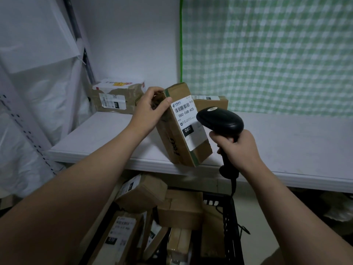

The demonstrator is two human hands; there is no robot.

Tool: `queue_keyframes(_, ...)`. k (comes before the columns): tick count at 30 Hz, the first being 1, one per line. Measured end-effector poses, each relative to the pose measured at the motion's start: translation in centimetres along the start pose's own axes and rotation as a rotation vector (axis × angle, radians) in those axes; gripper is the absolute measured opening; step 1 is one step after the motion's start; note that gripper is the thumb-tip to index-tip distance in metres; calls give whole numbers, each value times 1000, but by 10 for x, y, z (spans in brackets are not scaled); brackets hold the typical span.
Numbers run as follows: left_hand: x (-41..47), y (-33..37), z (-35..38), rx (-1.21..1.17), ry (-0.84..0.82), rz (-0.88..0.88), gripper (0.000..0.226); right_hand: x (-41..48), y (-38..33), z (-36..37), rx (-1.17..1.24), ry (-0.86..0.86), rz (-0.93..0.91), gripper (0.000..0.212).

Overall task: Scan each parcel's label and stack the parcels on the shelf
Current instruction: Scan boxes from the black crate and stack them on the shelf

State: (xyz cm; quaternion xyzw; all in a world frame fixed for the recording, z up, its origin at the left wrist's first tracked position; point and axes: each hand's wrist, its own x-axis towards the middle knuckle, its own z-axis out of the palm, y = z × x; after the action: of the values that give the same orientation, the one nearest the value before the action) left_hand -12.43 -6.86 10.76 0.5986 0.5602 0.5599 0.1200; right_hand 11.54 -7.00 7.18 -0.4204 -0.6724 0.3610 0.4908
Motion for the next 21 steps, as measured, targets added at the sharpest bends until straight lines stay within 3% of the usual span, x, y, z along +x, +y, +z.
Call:
queue_keyframes(4, 0, -1, 6, -28, -21, 10, 28, -4, -5, -2, 16, 11, 5, 37)
queue_keyframes(9, 0, 0, 6, -28, -4, -6, 25, -7, -11, -5, 51, -28, 23, 17)
queue_keyframes(21, -2, 2, 3, -27, 38, -19, 22, -13, -12, -9, 44, -92, -10, 16)
